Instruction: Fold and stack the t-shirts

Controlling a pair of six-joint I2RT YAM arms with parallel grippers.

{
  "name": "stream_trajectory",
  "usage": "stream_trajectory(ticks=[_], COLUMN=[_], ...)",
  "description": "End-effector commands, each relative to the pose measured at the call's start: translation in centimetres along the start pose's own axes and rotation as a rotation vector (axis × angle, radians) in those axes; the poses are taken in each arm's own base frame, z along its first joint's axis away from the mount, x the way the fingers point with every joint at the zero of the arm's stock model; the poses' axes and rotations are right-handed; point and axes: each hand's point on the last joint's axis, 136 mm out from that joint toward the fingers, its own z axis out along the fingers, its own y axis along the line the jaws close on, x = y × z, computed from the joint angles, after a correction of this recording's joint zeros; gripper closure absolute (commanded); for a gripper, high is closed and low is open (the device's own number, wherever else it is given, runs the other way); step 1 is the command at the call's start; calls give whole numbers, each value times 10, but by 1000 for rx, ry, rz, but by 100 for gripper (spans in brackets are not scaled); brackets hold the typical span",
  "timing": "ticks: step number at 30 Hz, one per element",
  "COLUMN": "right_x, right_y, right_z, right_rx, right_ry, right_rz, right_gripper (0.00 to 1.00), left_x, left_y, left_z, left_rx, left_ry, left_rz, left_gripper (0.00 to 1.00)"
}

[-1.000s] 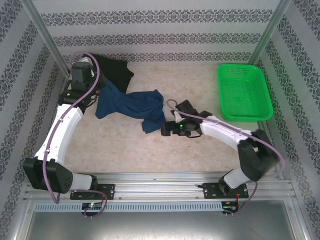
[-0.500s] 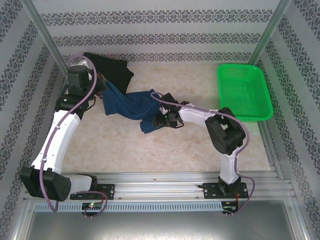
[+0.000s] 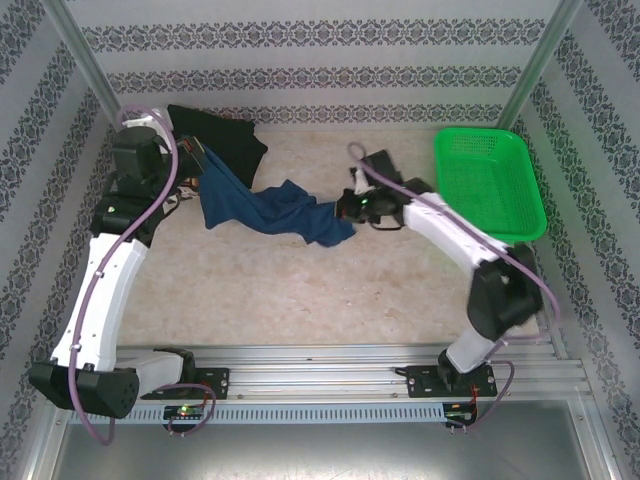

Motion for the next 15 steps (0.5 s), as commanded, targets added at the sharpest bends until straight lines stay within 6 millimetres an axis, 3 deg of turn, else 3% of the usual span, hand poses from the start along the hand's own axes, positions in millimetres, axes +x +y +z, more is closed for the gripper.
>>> stream_trajectory(ticks=[1,5,8,12,15], right_x=[16,28,44,61,58], right_y=[11,18,19,4,-24], right_z=[-57,-109,-127,-129,-116], right_rx=[-100,-207,-247,-190,-123], right_ry=[54,43,75,136,150], right_rz=[-1,66,104,129,190], right_gripper=[99,100,99,97,98], left_x=[-35,-47,-38,-22,-3], left_y=[-17,-31,-37,-28,-23], left_z=[-41,-67,-69,-61,-38], left_rx=[49,100,145,104,105], left_ry=[-125,-147,-102,-38,37], left_rz=[36,42,17,22,-6], left_gripper=[100,100,100,100,100])
